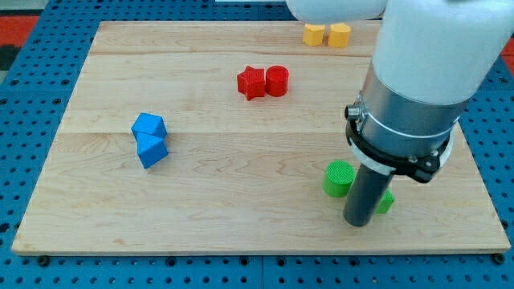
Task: Separate the blue cube from the blue triangle
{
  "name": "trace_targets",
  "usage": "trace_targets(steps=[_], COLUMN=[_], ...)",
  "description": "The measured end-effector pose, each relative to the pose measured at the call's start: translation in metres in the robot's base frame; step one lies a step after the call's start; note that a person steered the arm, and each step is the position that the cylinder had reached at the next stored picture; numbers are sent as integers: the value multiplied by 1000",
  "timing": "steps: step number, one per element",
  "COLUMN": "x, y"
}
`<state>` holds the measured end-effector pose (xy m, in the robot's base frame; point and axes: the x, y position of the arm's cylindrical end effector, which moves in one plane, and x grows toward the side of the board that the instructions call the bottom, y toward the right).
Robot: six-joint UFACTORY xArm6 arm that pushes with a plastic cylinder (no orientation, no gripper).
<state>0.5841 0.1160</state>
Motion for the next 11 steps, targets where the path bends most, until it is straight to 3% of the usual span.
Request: trace_targets(steps=[1,2,3,4,5,7,11], x=[10,12,-12,-62,-78,-152,-159], y=[0,-88,-173,-191,-271,-292,-209])
